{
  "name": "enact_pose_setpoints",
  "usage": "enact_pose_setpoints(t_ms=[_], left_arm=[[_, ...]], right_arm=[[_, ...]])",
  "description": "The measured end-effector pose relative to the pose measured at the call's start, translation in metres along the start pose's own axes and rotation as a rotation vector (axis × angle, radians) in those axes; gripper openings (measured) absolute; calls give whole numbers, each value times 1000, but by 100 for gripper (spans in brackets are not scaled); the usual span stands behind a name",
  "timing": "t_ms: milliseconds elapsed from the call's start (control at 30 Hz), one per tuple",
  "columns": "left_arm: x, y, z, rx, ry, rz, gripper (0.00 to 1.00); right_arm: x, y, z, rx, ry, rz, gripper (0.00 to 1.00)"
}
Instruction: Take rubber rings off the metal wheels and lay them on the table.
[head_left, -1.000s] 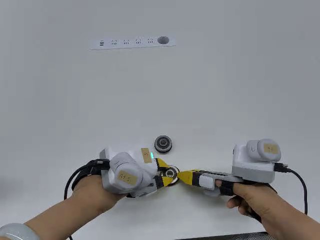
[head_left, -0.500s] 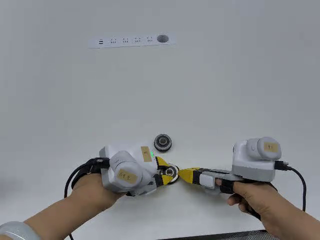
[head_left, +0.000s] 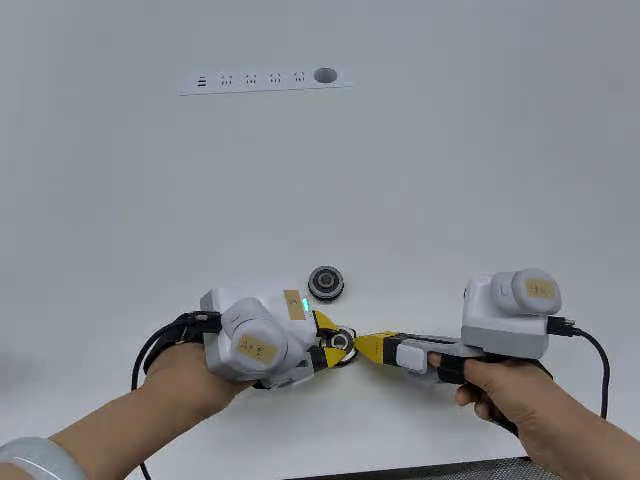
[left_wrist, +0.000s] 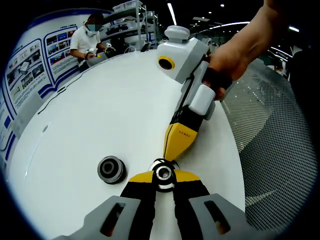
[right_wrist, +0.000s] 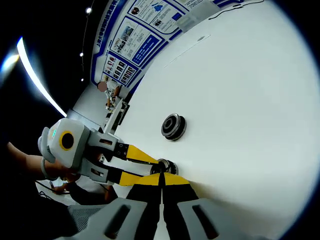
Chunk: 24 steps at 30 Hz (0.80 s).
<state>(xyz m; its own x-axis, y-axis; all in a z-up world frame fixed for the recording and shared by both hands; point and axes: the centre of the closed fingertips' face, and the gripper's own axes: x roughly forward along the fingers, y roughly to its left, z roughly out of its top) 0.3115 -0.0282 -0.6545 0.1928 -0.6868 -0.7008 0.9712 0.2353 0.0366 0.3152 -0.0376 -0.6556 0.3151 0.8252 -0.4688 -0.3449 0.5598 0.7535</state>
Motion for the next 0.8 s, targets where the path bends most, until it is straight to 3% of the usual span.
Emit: enact_pose_setpoints(t_ms=[800], left_arm=[[0,0,0,5,3,-2,12]], right_arm=[[3,13,2,5,-2,41,1]])
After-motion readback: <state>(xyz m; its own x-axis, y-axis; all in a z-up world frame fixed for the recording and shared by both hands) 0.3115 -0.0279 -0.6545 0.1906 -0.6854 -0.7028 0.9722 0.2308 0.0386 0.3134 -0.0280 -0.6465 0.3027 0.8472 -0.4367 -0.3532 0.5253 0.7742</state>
